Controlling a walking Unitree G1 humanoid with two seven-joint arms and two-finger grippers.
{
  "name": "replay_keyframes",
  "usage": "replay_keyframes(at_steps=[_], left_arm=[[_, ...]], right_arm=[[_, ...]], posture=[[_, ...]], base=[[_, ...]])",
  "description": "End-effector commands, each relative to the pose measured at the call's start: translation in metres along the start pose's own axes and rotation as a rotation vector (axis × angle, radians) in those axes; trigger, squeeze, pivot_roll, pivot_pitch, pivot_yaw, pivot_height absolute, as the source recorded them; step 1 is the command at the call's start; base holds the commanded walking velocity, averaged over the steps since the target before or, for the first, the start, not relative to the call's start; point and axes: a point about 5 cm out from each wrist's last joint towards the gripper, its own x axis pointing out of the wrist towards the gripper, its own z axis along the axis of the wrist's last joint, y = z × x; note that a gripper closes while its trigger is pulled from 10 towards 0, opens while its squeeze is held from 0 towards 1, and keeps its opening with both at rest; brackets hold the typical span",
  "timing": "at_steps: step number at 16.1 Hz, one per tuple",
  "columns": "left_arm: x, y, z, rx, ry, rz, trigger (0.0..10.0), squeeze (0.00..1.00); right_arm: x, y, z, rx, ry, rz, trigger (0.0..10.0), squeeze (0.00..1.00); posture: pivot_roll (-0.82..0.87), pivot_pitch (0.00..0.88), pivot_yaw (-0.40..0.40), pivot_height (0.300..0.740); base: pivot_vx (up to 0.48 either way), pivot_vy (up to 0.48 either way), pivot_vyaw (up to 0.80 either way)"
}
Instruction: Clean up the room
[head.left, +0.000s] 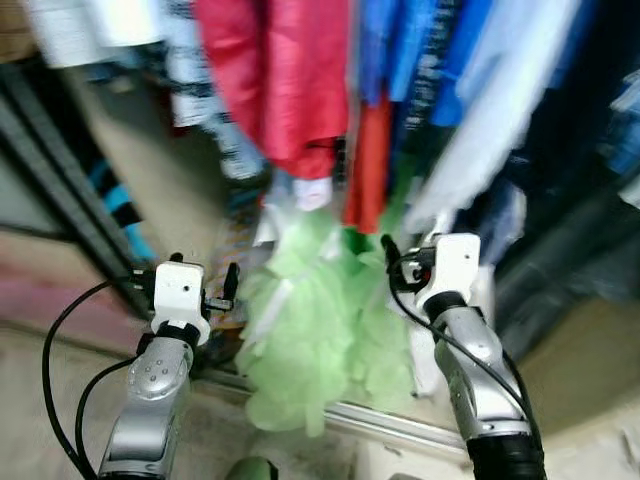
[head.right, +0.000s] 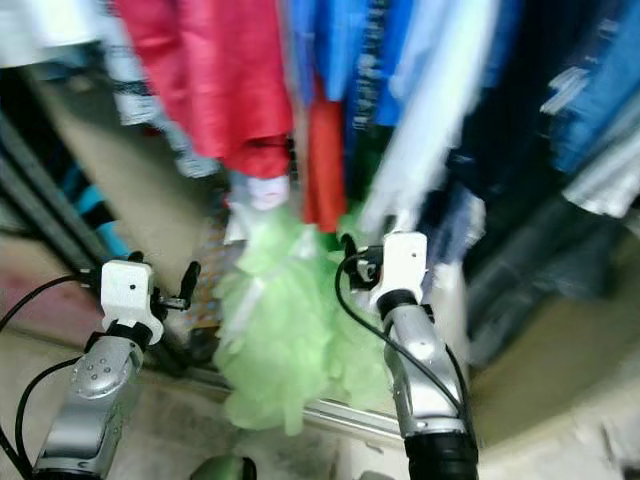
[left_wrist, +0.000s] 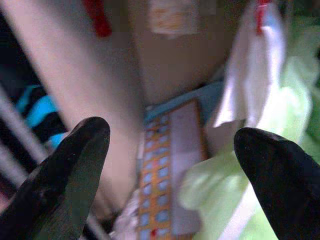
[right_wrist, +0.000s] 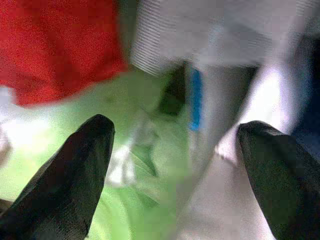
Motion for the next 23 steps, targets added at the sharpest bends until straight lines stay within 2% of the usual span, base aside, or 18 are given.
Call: replay_keyframes(at_steps=[1, 6, 9, 12, 13, 14, 17, 19, 21, 22, 23], left_arm=[[-0.001, 0.002, 0.005, -0.009, -0.023, -0.004, 10.0, 0.0], [-0.002, 0.002, 0.013, 0.029, -0.057, 0.069, 10.0, 0.0], [-0.003, -0.005, 0.016, 0.001, -0.065, 0.04, 10.0, 0.0], [-0.005, -0.004, 0.015, -0.004, -0.056, 0.072, 10.0, 0.0], [-0.004, -0.005, 0.017, -0.058, -0.064, 0.044, 10.0, 0.0], [-0.005, -0.006, 0.019, -0.068, -0.069, 0.032, 10.0, 0.0], [-0.005, -0.001, 0.029, 0.016, -0.084, 0.095, 10.0, 0.0], [-0.013, 0.003, 0.027, -0.009, -0.07, 0.122, 10.0, 0.0], [-0.027, 0.008, 0.021, -0.01, -0.037, 0.208, 10.0, 0.0], [-0.038, 0.006, 0.015, -0.055, -0.003, 0.19, 10.0, 0.0], [-0.042, 0.005, 0.015, -0.054, 0.0, 0.18, 10.0, 0.0]], right_arm=[[0.002, 0.002, 0.004, 0.006, -0.018, 0.007, 10.0, 0.0], [0.002, 0.007, 0.011, 0.034, -0.046, 0.047, 10.0, 0.0], [0.0, 0.01, 0.012, 0.047, -0.045, 0.083, 10.0, 0.0], [-0.002, 0.021, 0.01, 0.044, -0.031, 0.195, 10.0, 0.0], [-0.001, 0.022, 0.011, 0.047, -0.034, 0.209, 10.0, 0.0], [-0.002, 0.023, 0.012, 0.048, -0.035, 0.214, 10.0, 0.0], [-0.005, 0.023, 0.012, 0.043, -0.034, 0.236, 10.0, 0.0], [-0.014, 0.017, 0.01, 0.031, -0.029, 0.234, 10.0, 0.0], [-0.021, 0.005, 0.009, 0.034, -0.023, 0.191, 10.0, 0.0], [-0.026, -0.002, 0.008, 0.034, -0.016, 0.171, 10.0, 0.0], [-0.028, -0.004, 0.008, 0.031, -0.012, 0.163, 10.0, 0.0]], posture=[[-0.06, 0.0, 0.016, 0.74], [-0.07, 0.0, 0.025, 0.74], [-0.06, 0.0, 0.013, 0.74], [-0.06, 0.0, 0.008, 0.74], [-0.06, 0.0, 0.007, 0.74], [-0.06, 0.0, 0.007, 0.74], [-0.05, 0.0, 0.011, 0.74], [-0.05, 0.0, 0.018, 0.74], [-0.05, 0.0, 0.016, 0.74], [-0.05, 0.0, 0.015, 0.74], [-0.05, 0.0, 0.015, 0.74]], base=[[0.0, 0.0, 0.8], [0.0, 0.0, 0.8], [0.0, 0.0, 0.8], [0.0, 0.0, 0.8], [0.0, 0.0, 0.8], [0.0, 0.0, 0.8], [0.0, 0.0, 0.8], [0.0, 0.0, 0.8], [0.0, 0.0, 0.63], [0.0, 0.0, 0.0], [0.0, 0.0, 0.0]])
